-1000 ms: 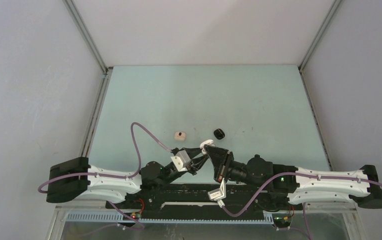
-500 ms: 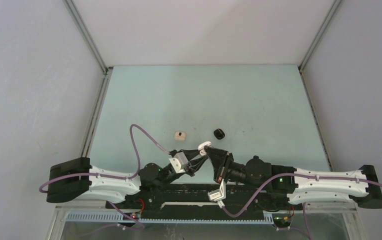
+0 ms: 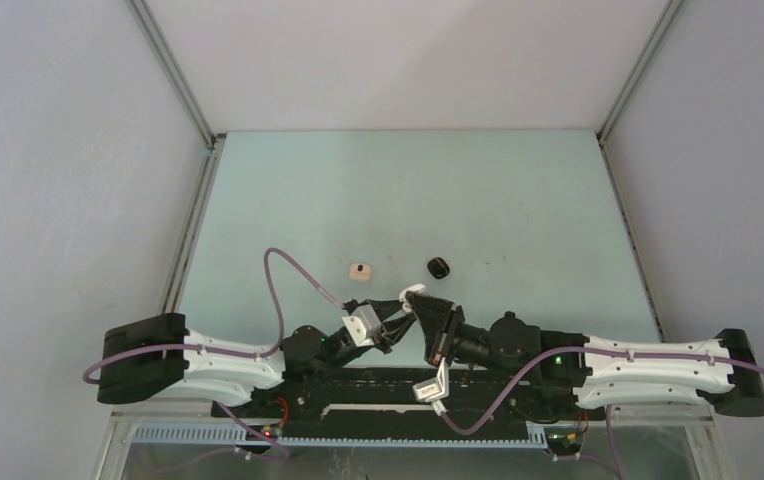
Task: Insert the wireless bluetooth earbuds into the charging case
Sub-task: Insert the left earbud into the left side groove of the charging case.
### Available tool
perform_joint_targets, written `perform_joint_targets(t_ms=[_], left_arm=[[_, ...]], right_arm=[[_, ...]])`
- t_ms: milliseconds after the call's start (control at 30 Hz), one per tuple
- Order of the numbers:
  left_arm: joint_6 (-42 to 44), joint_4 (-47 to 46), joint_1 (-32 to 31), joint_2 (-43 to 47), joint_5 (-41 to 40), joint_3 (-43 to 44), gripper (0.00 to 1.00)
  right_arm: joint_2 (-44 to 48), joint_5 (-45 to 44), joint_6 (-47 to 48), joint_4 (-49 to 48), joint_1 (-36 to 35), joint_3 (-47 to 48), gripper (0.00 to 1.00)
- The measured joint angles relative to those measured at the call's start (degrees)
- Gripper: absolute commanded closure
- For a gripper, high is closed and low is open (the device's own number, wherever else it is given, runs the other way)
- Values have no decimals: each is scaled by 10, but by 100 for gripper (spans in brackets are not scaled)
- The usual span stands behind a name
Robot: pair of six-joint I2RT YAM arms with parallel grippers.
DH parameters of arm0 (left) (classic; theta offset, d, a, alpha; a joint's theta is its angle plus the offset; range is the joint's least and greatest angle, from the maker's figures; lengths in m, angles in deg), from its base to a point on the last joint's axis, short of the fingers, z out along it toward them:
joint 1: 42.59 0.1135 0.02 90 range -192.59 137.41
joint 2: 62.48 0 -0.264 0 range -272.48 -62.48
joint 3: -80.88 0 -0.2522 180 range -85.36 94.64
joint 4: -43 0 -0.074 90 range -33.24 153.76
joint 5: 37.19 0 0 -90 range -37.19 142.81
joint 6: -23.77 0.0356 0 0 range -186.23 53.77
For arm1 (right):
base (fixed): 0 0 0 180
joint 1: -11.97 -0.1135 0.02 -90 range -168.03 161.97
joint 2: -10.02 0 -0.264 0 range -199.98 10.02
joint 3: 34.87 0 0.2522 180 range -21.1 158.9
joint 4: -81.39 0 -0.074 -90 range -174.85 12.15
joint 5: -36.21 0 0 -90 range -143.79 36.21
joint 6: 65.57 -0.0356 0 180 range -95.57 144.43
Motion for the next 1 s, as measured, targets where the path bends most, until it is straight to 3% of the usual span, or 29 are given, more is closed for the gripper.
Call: perform_joint_targets(t_ms=[1000], left_arm=[[-23, -12, 0, 0, -6, 0, 100]], right_arm=[[-4, -4, 10, -12, -10, 0, 100]])
